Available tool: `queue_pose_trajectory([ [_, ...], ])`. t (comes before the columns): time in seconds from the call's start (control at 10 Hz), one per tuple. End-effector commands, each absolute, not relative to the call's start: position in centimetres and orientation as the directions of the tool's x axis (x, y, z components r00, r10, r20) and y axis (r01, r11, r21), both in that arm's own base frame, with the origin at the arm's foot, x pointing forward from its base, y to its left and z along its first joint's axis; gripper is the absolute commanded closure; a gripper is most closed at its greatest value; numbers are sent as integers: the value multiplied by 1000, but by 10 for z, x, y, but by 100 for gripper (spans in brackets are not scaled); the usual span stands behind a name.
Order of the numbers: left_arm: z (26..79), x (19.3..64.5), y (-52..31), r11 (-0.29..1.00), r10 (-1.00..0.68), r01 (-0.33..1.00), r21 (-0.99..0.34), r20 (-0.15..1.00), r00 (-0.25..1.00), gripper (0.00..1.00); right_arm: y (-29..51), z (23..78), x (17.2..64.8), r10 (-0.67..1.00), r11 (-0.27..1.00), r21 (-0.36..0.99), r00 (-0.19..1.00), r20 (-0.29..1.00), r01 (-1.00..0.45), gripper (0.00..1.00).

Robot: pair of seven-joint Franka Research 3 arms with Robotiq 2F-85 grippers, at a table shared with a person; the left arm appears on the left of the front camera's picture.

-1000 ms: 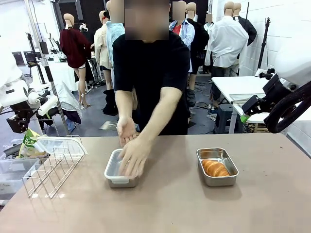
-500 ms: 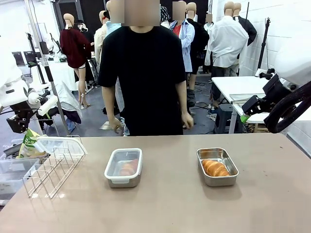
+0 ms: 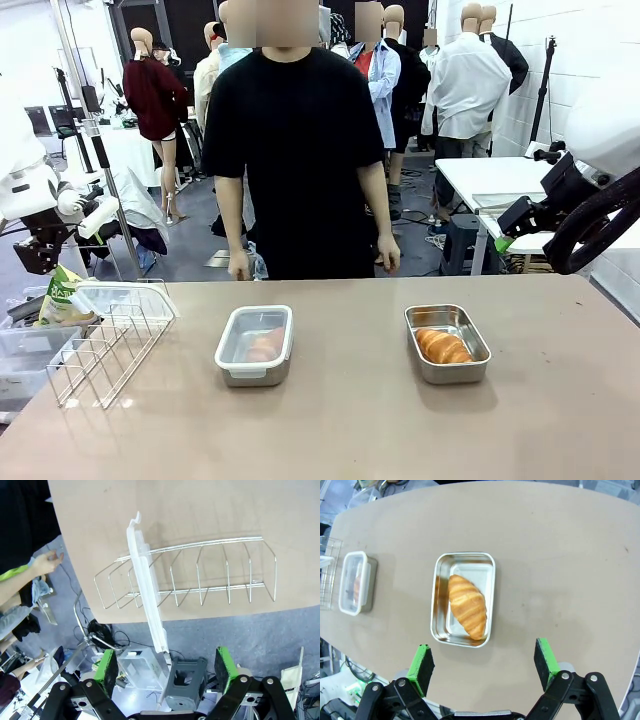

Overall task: Place the bread in airtight containers.
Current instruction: Pick up one Airtight Container lid and hand it to the human.

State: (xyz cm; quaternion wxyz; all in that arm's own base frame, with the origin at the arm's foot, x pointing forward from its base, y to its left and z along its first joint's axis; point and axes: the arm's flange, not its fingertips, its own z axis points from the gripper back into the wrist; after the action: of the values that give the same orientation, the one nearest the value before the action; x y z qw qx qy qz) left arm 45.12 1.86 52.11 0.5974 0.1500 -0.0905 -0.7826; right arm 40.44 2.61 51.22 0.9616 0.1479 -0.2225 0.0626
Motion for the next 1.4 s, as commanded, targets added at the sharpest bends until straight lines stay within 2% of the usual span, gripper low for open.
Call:
queue_pose_trajectory([
  [0.0, 524, 451, 21, -276, -960, 907, 318, -130, -247, 0, 27, 511, 405, 55, 948, 258, 893, 447, -188, 0],
  [0.2, 521, 451, 19, -270, -962, 908, 321, -127, -241, 0, 27, 511, 405, 55, 948, 258, 893, 447, -188, 0],
  [0.5, 509, 479, 17, -243, -970, 912, 330, -65, -235, 0, 27, 511, 405, 55, 948, 258, 893, 447, -188, 0],
  [0.8, 482, 503, 17, -157, -987, 951, 266, -21, -157, 0, 27, 511, 405, 55, 948, 258, 893, 447, -188, 0],
  [1.3, 444, 526, 14, -140, -990, 969, 205, 0, -143, 0, 27, 511, 405, 55, 948, 258, 893, 447, -188, 0],
])
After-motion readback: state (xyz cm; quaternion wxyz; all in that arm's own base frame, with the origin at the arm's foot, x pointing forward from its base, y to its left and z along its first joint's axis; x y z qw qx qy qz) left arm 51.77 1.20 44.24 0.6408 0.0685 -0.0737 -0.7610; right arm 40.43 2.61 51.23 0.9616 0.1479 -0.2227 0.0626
